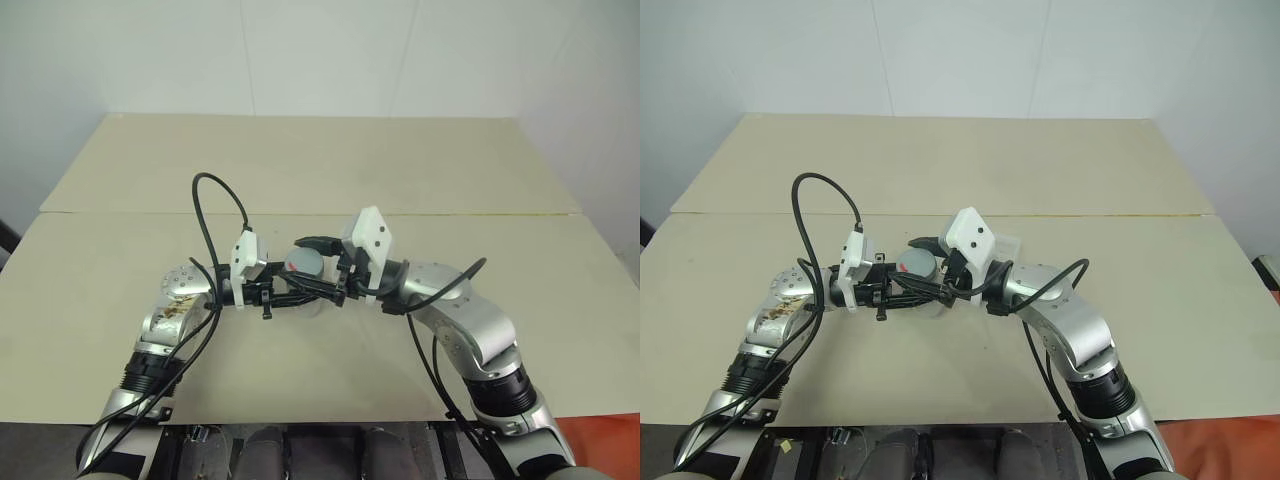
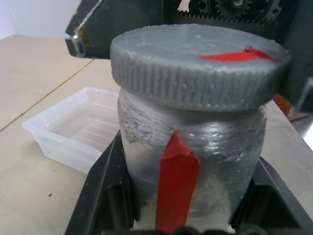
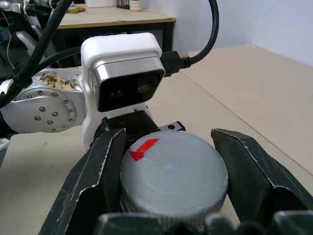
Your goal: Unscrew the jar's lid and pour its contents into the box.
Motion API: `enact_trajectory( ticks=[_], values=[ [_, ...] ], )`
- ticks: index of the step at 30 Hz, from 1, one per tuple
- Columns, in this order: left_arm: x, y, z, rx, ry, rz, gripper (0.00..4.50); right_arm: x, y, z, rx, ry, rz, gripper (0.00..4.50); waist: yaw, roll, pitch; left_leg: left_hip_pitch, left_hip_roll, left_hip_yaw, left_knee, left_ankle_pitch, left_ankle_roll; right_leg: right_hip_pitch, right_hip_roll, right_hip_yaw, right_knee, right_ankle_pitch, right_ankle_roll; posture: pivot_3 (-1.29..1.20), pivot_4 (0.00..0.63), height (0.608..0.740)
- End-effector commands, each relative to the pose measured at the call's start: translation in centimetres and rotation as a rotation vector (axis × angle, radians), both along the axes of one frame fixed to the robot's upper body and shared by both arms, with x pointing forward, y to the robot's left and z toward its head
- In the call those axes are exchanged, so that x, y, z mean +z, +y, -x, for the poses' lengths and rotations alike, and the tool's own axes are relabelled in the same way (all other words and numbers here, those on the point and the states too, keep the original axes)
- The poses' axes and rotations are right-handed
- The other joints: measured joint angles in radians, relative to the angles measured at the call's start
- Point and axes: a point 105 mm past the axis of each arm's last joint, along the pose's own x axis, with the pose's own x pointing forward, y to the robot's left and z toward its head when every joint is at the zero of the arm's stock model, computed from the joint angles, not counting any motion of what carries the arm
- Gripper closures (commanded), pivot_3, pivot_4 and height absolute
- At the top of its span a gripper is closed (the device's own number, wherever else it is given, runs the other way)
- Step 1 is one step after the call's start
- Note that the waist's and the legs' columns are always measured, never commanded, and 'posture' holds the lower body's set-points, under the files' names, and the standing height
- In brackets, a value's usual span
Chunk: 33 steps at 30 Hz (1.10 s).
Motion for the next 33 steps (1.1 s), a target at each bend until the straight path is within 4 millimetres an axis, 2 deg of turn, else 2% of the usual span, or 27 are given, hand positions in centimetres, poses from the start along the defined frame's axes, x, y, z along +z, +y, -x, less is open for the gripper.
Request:
enact_trajectory(
  ticks=[1, 8, 19, 33],
  values=[
    [0.2, 0.0, 0.2, -0.013, -0.001, 0.001, 2.57, 2.9, -0.5, 0.4, 0.007, -0.116, -0.042, 1.75, 0.000, 0.000, 0.000, 0.000, 0.000, 0.000, 0.000, 0.000, 0.000, 0.000, 0.000, 0.000, 0.000, 0.000, 0.000, 0.00, 0.150, 0.740],
    [-0.6, 0.3, 0.1, -0.020, 0.040, -0.016, 2.57, 4.3, -1.3, 0.4, 0.018, -0.166, -0.056, 1.75, 0.000, 0.000, 0.000, 0.000, 0.000, 0.000, 0.000, 0.000, 0.000, 0.000, 0.000, 0.000, 0.000, 0.000, 0.000, 0.00, 0.150, 0.740],
    [-1.3, 0.4, 0.6, -0.053, 0.068, -0.040, 2.57, 5.1, -2.0, 0.6, 0.042, -0.196, -0.065, 1.75, 0.000, 0.000, 0.000, 0.000, 0.000, 0.000, 0.000, 0.000, 0.000, 0.000, 0.000, 0.000, 0.000, 0.000, 0.000, 0.00, 0.150, 0.740],
    [-0.2, 0.4, 0.5, -0.045, 0.025, -0.018, 2.57, 1.9, -1.7, 0.8, 0.081, -0.110, -0.009, 1.75, 0.001, 0.000, 0.000, 0.000, 0.000, 0.000, 0.000, 0.000, 0.000, 0.000, 0.000, 0.000, 0.000, 0.000, 0.000, 0.00, 0.150, 0.740]
  ],
)
